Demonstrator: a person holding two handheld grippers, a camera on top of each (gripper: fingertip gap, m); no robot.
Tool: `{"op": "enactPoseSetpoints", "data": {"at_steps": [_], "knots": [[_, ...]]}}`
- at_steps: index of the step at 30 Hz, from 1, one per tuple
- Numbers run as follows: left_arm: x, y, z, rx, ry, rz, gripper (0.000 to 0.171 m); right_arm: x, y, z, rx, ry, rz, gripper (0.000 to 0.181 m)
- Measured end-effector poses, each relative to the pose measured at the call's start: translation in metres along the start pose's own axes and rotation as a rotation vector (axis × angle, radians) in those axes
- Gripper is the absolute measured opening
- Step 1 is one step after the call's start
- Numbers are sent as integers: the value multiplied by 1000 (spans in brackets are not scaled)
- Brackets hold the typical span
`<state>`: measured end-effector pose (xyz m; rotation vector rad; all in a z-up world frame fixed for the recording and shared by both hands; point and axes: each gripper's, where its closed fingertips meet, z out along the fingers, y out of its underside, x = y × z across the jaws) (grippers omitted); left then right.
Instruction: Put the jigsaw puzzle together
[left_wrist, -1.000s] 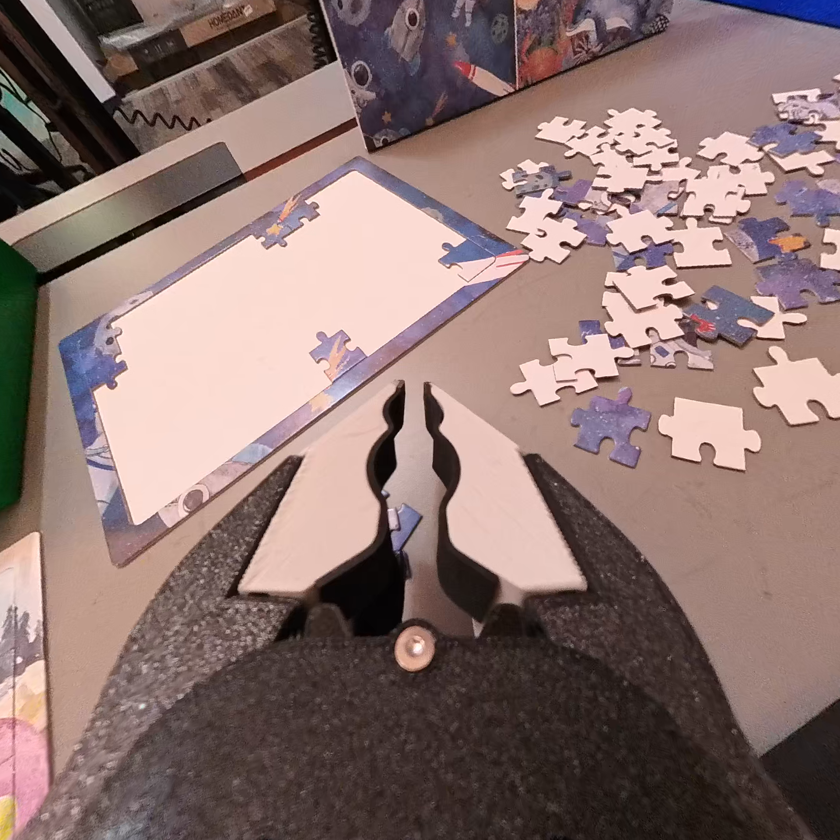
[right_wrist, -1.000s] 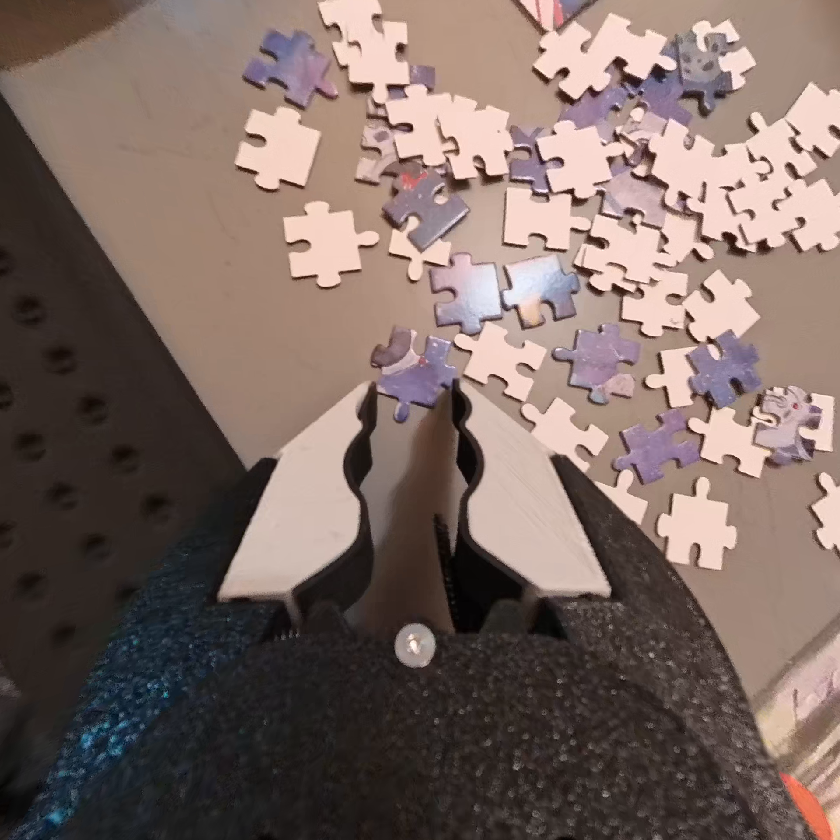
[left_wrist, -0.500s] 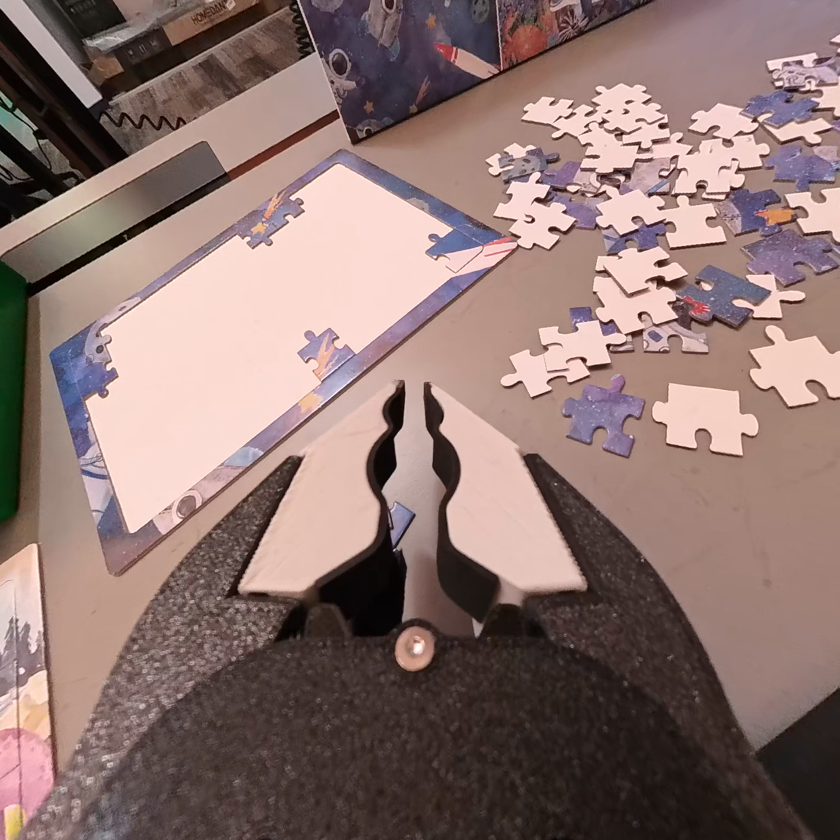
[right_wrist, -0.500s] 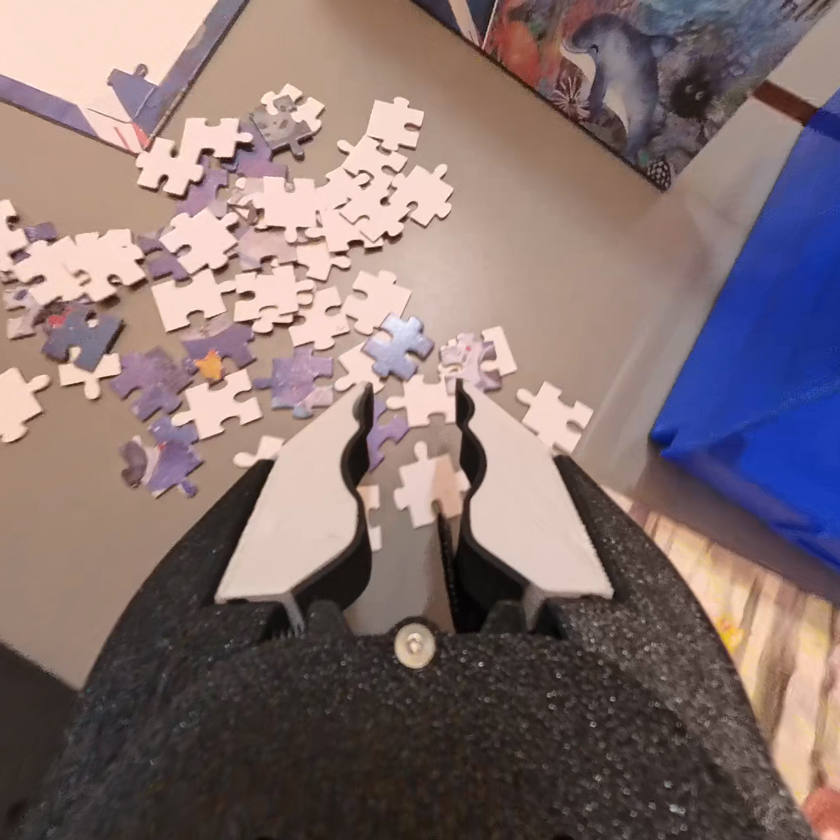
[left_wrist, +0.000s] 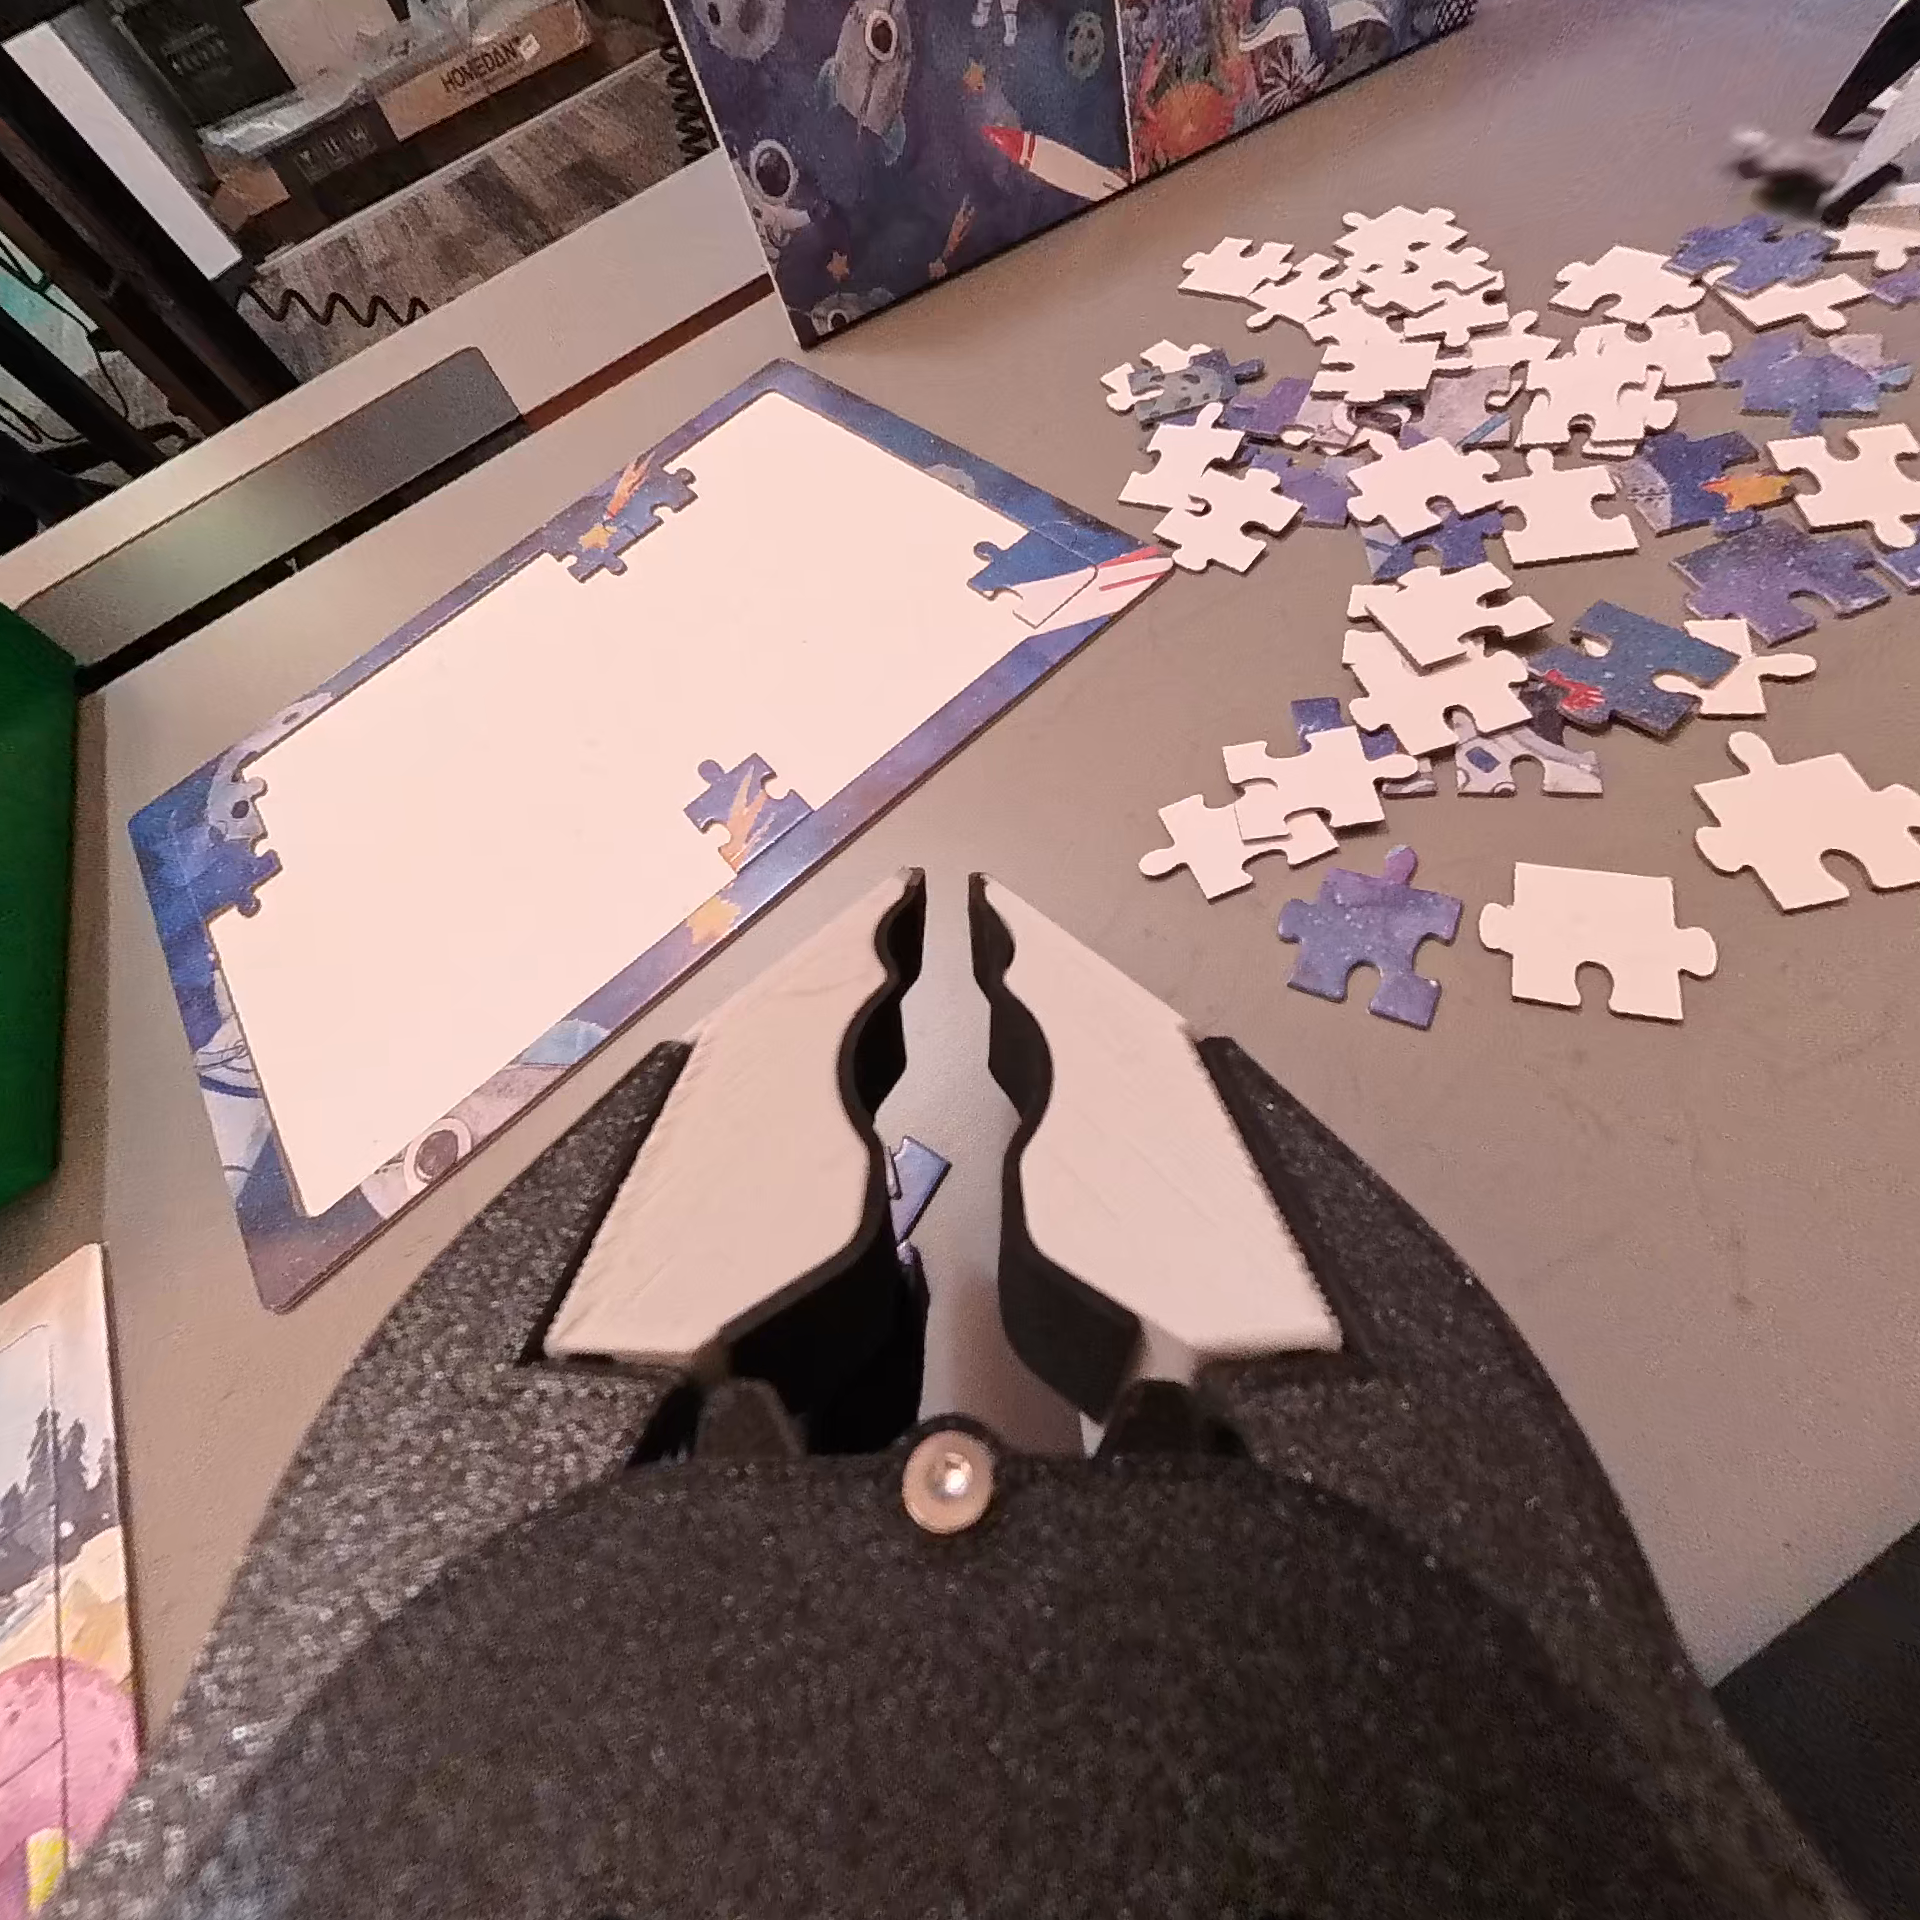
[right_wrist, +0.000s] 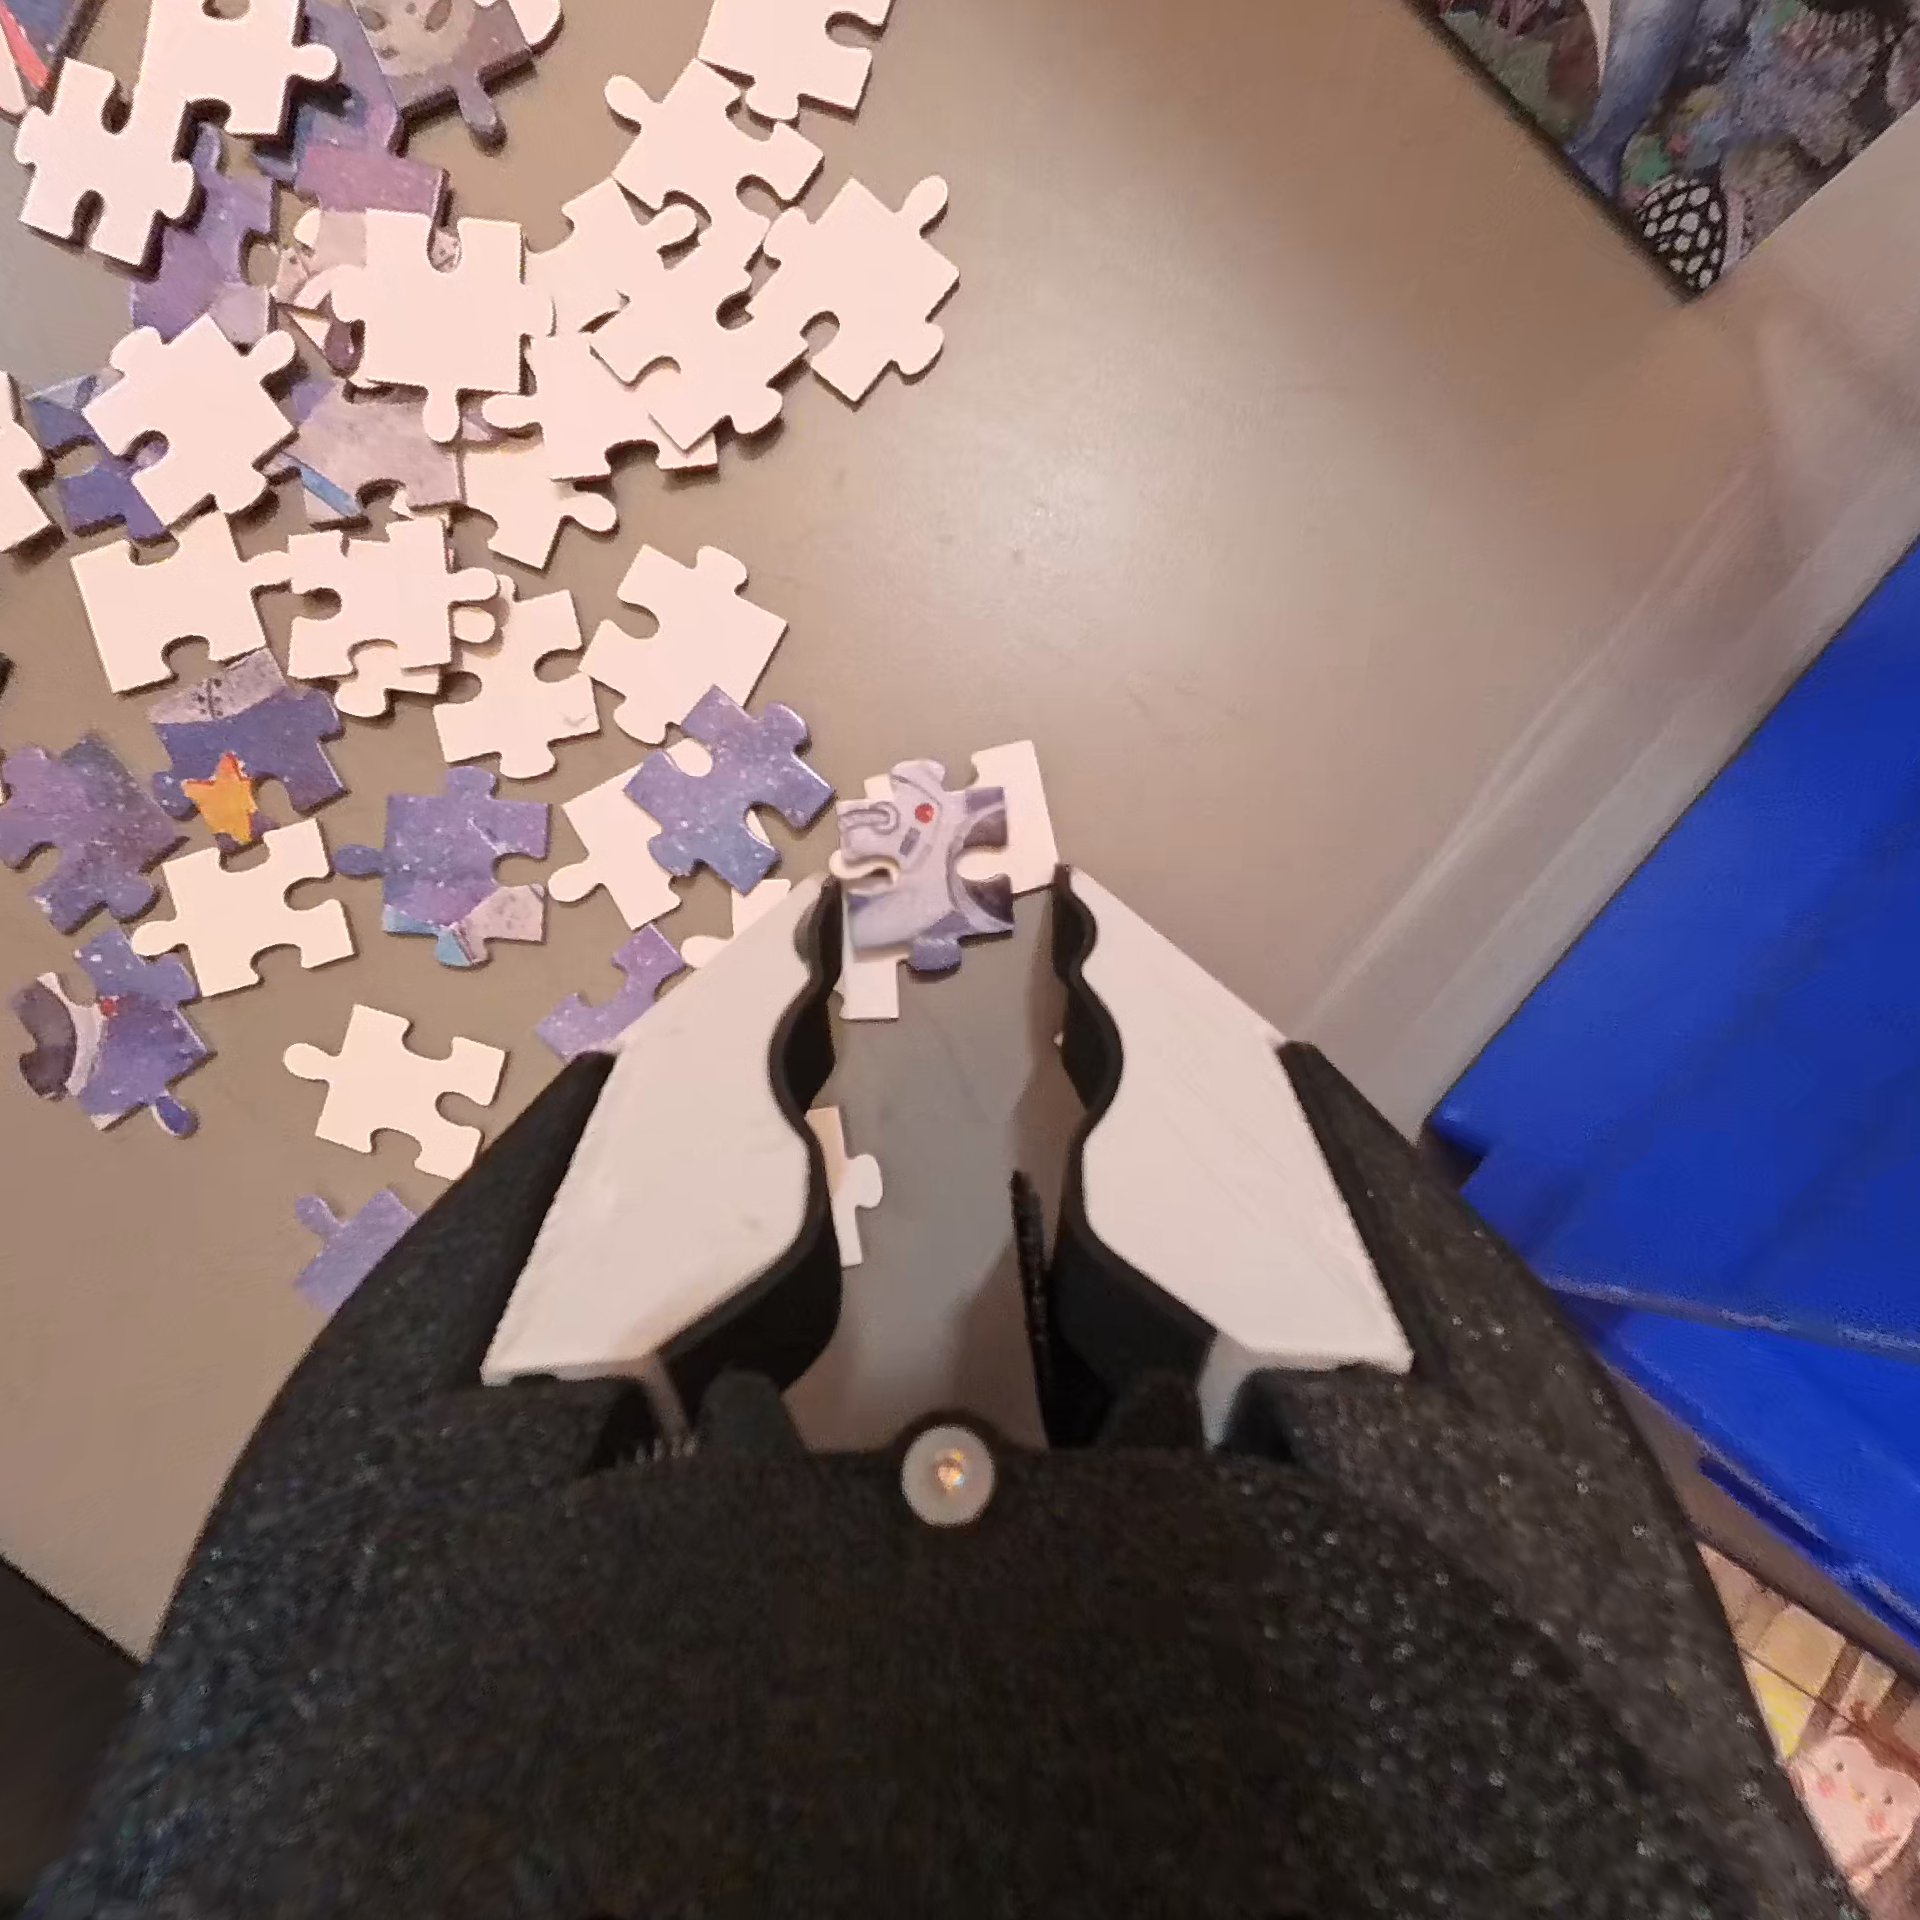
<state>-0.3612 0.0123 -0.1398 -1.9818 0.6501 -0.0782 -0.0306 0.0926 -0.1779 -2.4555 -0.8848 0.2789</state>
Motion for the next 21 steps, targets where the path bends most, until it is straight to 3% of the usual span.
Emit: {"op": "enactPoseSetpoints", "data": {"at_steps": [4,13,16,21], "knots": [[0,0,0,-1,1,0,8,2,2,-2,-10,9,-8,31],[0,0,0,-2,-1,2,8,-1,2,-12,-38,47,-62,31],[-1,0,0,1,-7,-1,8,-12,-14,-27,-16,71,-126,31],[-5,-1,-1,9,-4,-46,8,-48,-73,-50,51,98,-292,31]]}}
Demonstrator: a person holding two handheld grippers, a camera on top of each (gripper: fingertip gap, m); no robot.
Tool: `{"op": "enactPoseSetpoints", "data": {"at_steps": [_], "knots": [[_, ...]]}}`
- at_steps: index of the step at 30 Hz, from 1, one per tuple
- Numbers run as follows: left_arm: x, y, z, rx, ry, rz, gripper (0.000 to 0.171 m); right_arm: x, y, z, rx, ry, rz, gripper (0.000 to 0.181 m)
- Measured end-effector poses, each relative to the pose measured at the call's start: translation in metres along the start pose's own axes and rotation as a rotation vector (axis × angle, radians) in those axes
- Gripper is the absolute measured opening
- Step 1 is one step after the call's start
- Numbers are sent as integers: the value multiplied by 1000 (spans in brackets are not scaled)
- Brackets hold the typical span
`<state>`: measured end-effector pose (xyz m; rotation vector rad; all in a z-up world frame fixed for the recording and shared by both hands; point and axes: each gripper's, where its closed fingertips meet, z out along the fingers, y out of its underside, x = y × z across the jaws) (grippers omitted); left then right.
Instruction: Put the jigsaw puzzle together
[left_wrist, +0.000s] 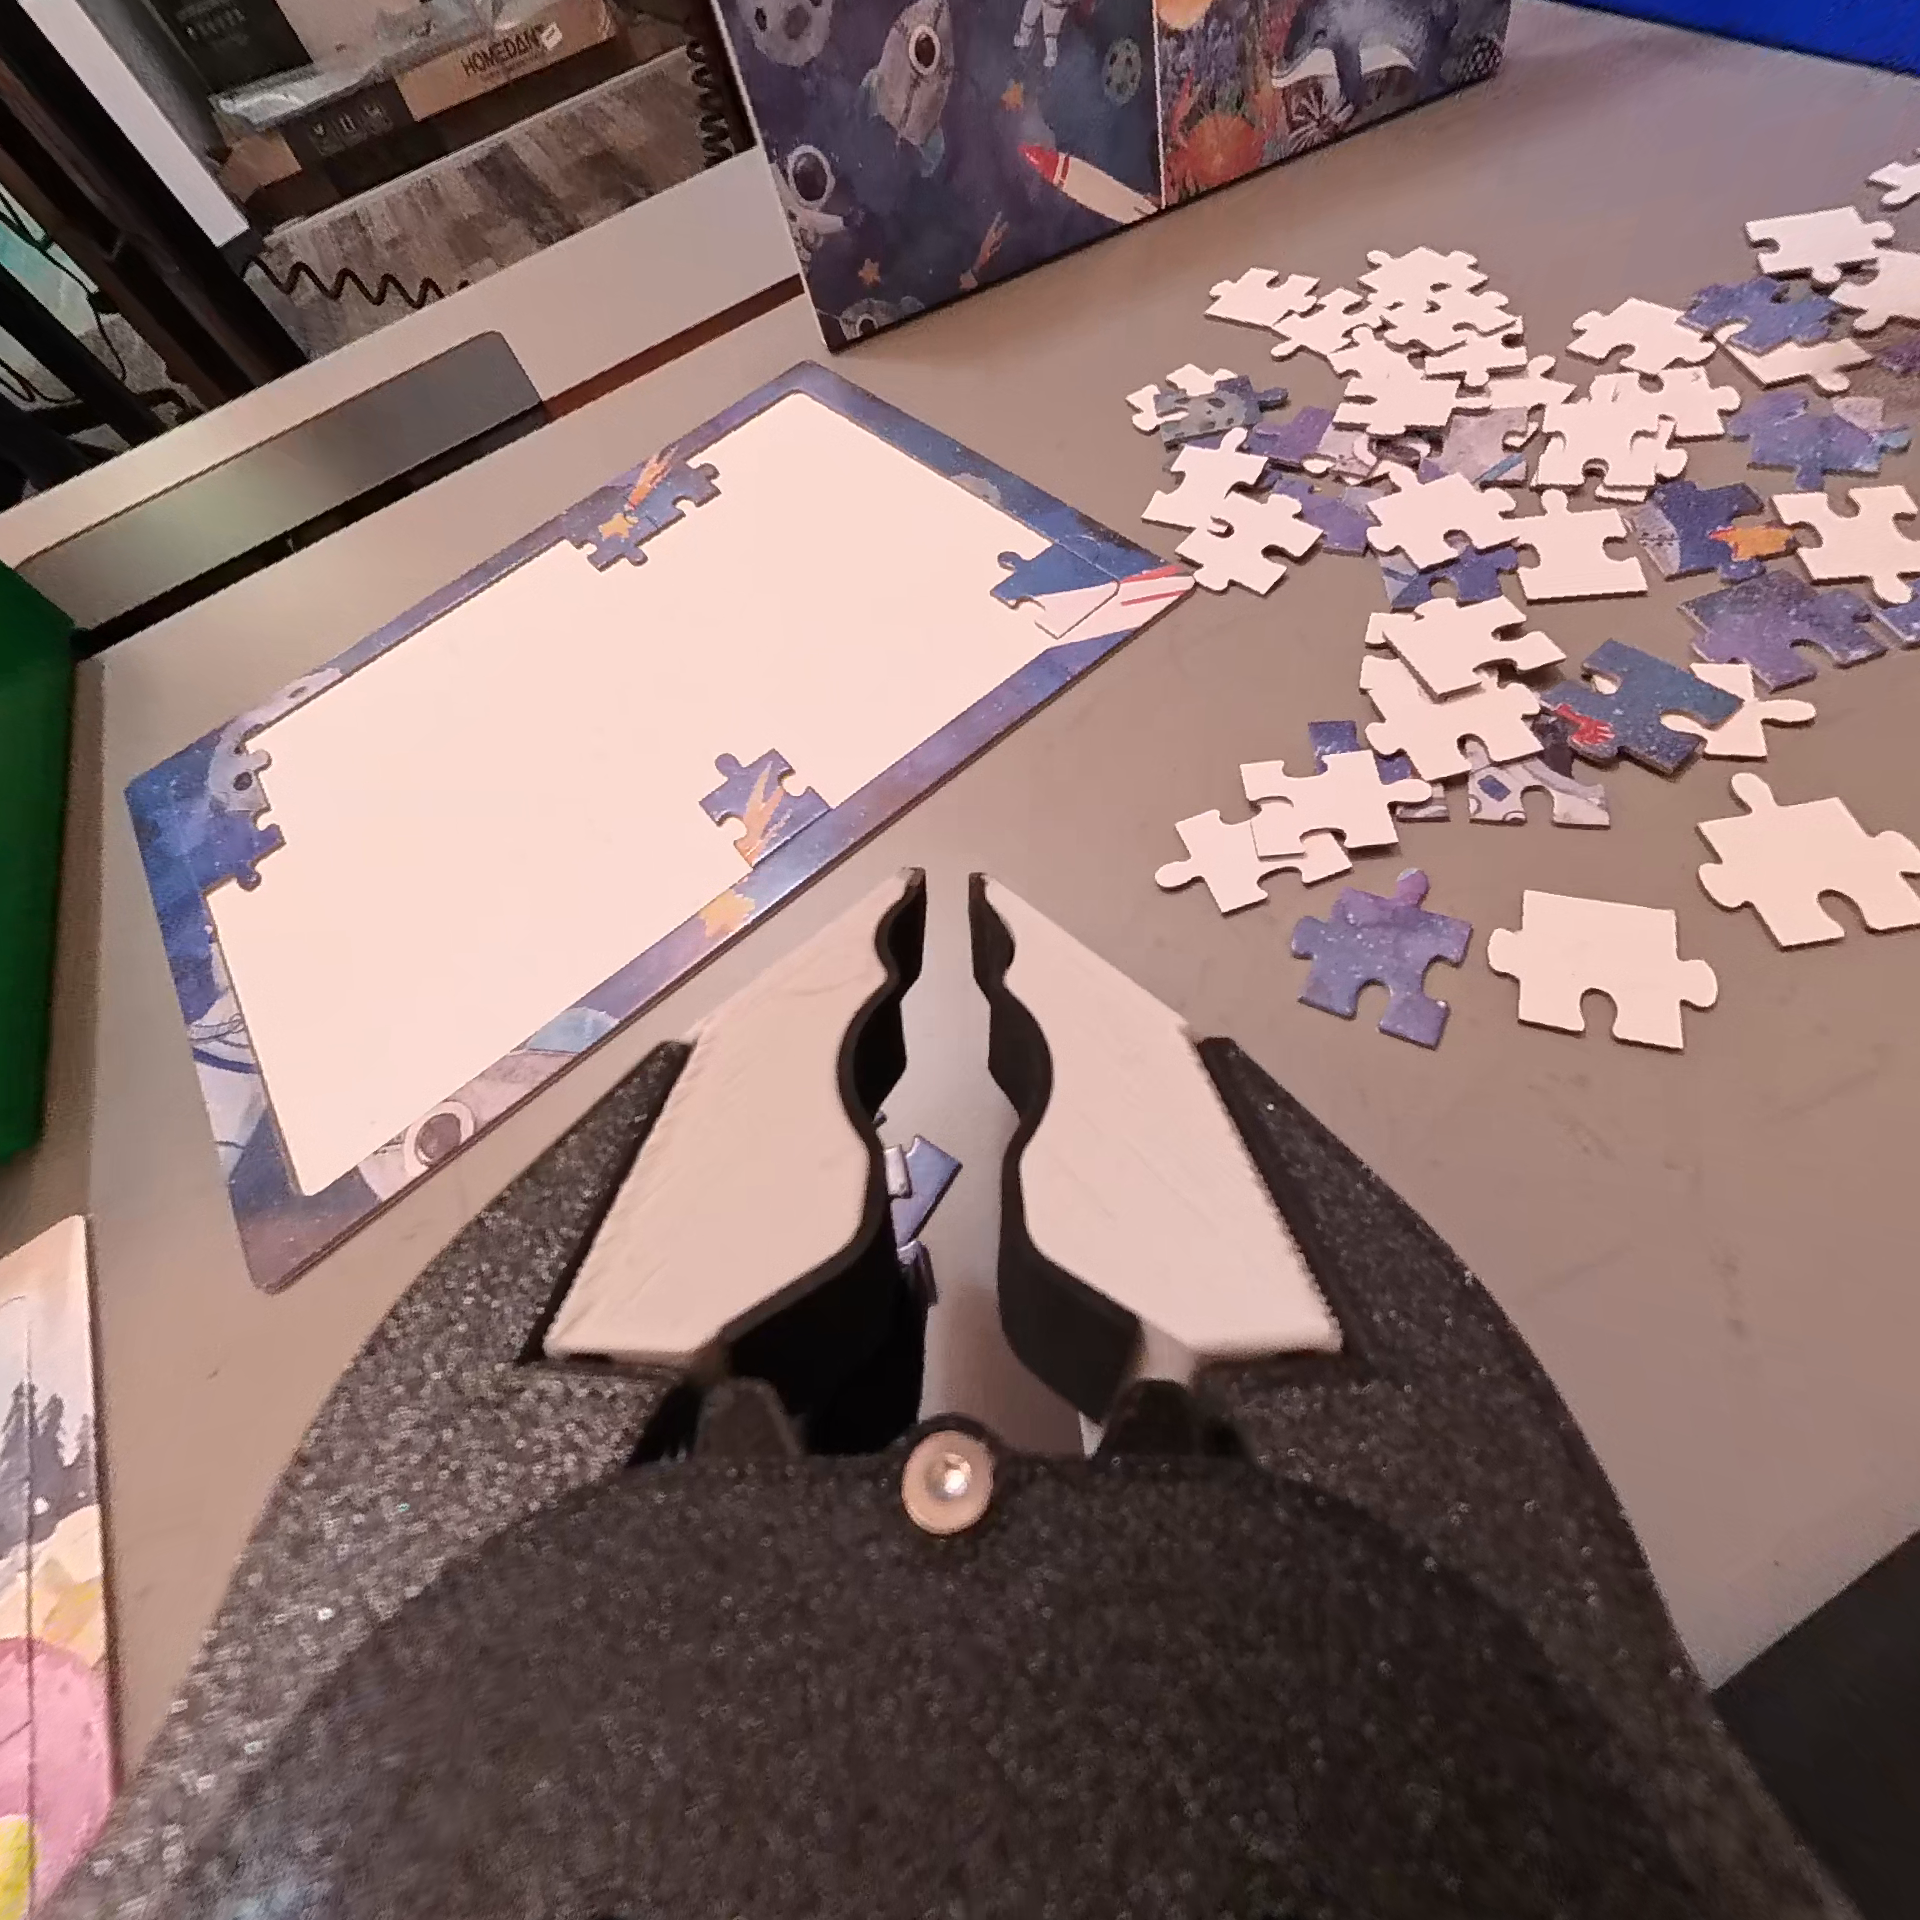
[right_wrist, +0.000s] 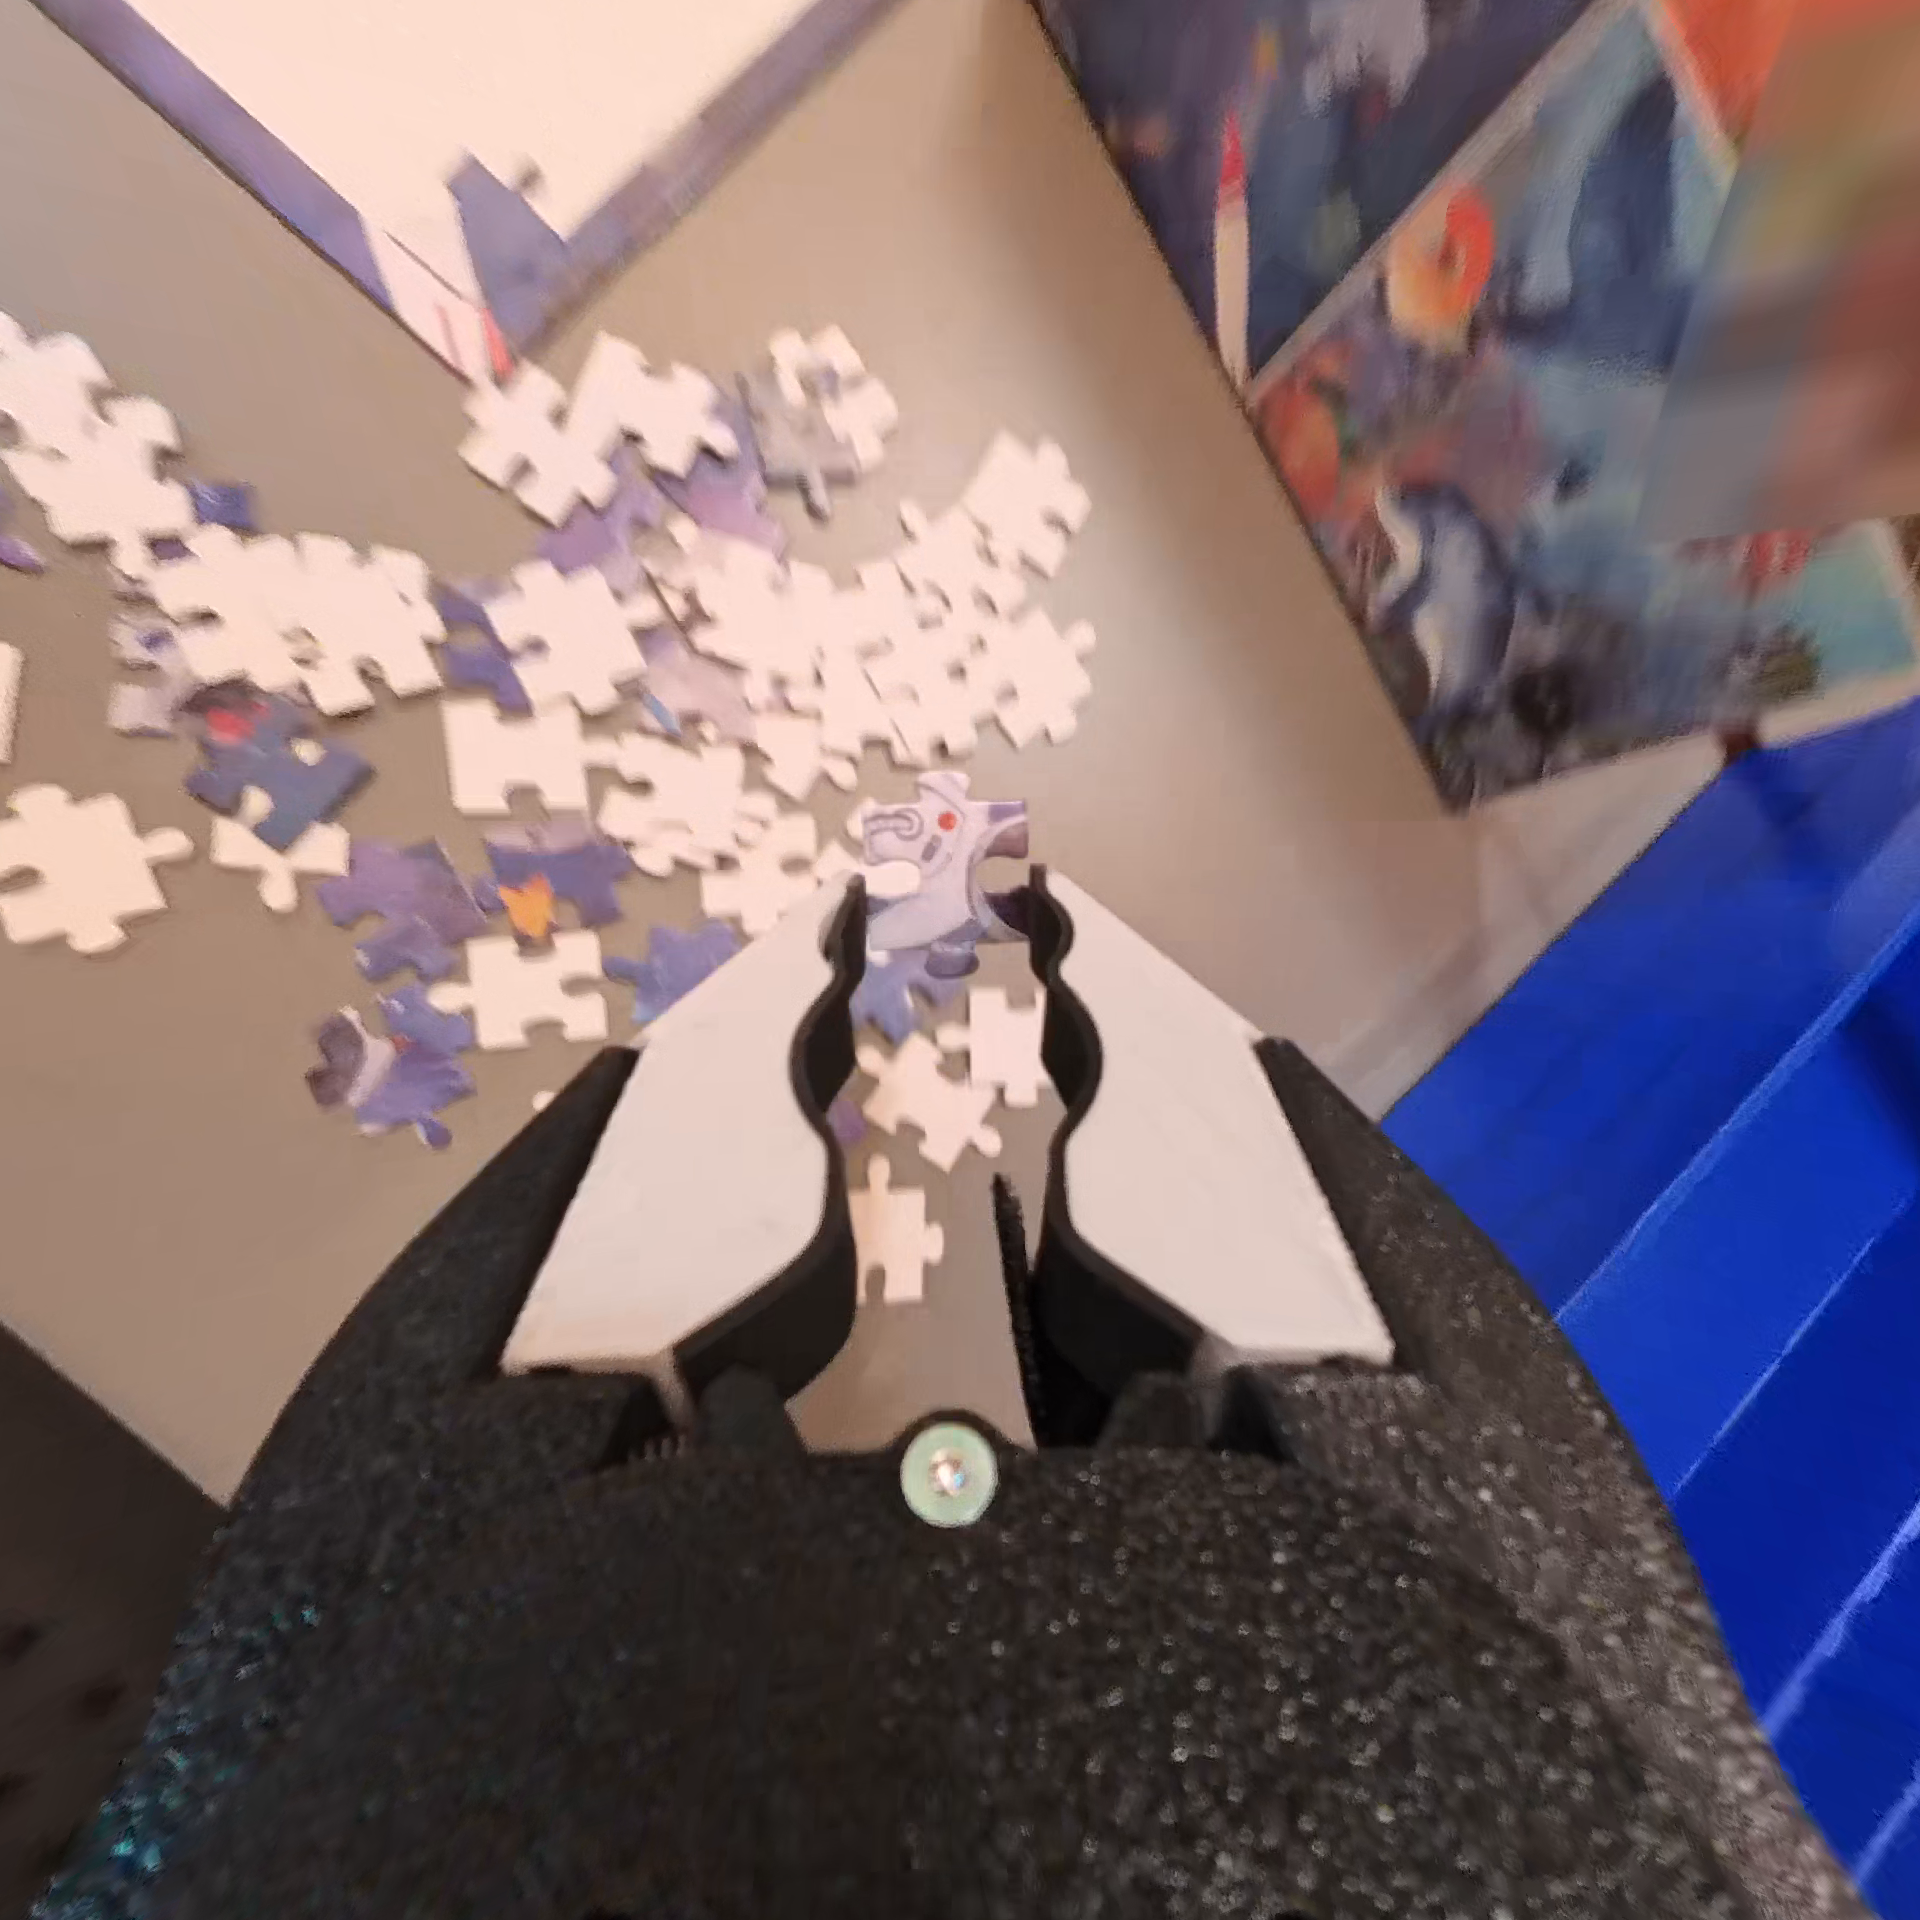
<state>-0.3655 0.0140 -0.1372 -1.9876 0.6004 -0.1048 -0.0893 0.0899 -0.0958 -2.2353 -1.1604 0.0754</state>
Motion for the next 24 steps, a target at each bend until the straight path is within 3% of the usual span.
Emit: {"op": "enactPoseSetpoints", "data": {"at_steps": [5,11,17,22,24], "knots": [[1,0,0,1,6,2,8,-47,-89,17,92,-158,-104,31],[2,0,-1,4,18,-9,7,-86,-154,113,5,-231,-294,31],[-1,-2,-3,20,42,-58,7,-86,-182,186,-66,-306,-410,31],[-4,-1,-3,17,53,-94,8,-90,-189,196,-62,-442,-419,31],[-4,0,-3,12,54,-95,8,-84,-186,197,-79,-427,-458,31]]}}
